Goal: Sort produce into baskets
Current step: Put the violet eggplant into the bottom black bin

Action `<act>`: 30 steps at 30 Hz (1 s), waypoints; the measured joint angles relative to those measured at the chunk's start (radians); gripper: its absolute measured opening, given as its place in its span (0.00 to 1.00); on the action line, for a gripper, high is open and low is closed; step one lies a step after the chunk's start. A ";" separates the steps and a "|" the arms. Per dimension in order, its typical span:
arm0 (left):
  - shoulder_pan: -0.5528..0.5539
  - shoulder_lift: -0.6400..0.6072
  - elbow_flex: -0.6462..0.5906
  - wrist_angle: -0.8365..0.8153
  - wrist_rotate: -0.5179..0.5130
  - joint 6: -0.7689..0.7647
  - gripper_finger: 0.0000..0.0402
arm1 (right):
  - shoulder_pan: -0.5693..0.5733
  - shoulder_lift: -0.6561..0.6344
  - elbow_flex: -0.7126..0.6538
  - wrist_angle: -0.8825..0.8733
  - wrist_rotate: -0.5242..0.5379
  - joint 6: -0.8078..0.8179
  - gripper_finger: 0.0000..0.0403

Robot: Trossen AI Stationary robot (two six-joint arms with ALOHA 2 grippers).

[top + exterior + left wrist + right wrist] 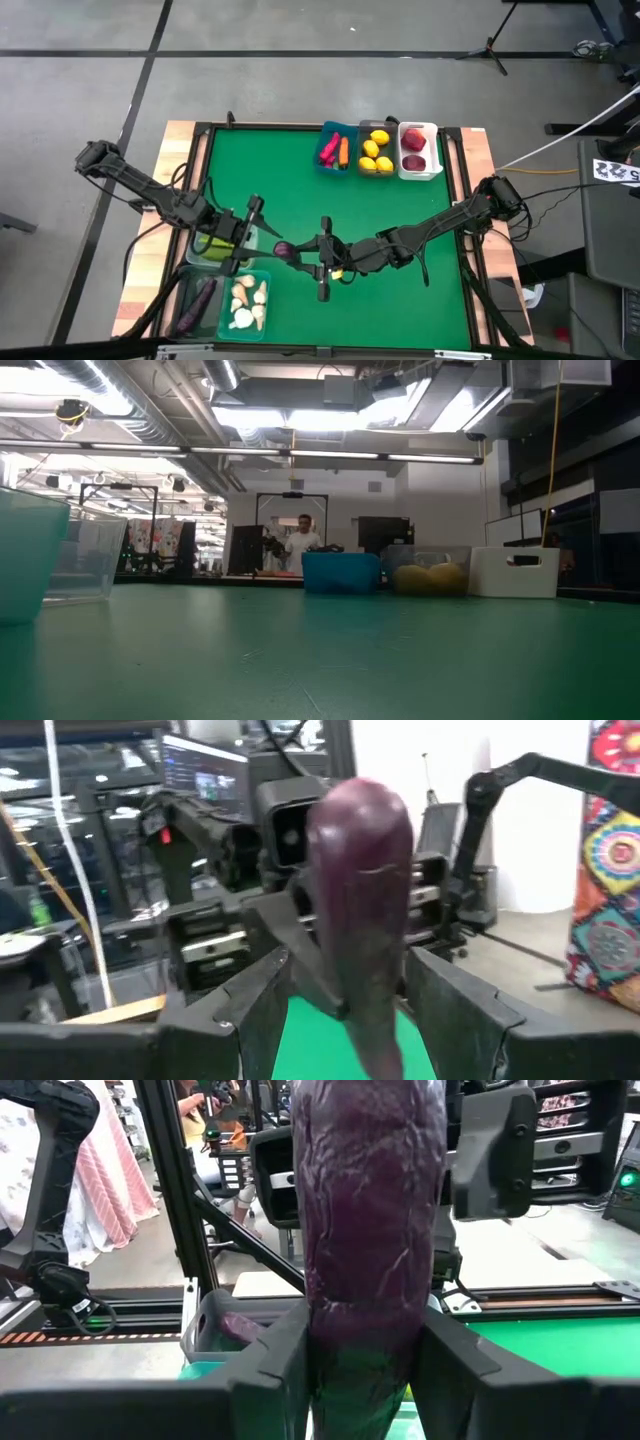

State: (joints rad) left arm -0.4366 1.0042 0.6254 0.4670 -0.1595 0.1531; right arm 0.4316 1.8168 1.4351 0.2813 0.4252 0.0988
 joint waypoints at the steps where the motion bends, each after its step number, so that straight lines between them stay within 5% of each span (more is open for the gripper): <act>1: 0.002 0.000 0.000 0.000 0.014 0.002 0.49 | 0.000 0.000 0.000 0.000 0.000 0.000 0.33; 19: 0.021 0.001 0.000 0.032 0.160 0.036 0.49 | 0.000 0.000 0.000 0.000 0.000 -0.003 0.33; 30: 0.021 0.028 0.000 0.063 0.067 0.157 0.49 | 0.000 0.000 0.000 0.002 0.000 -0.007 0.33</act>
State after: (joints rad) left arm -0.4152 1.0323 0.6254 0.5304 -0.0930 0.3105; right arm 0.4316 1.8168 1.4351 0.2829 0.4248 0.0914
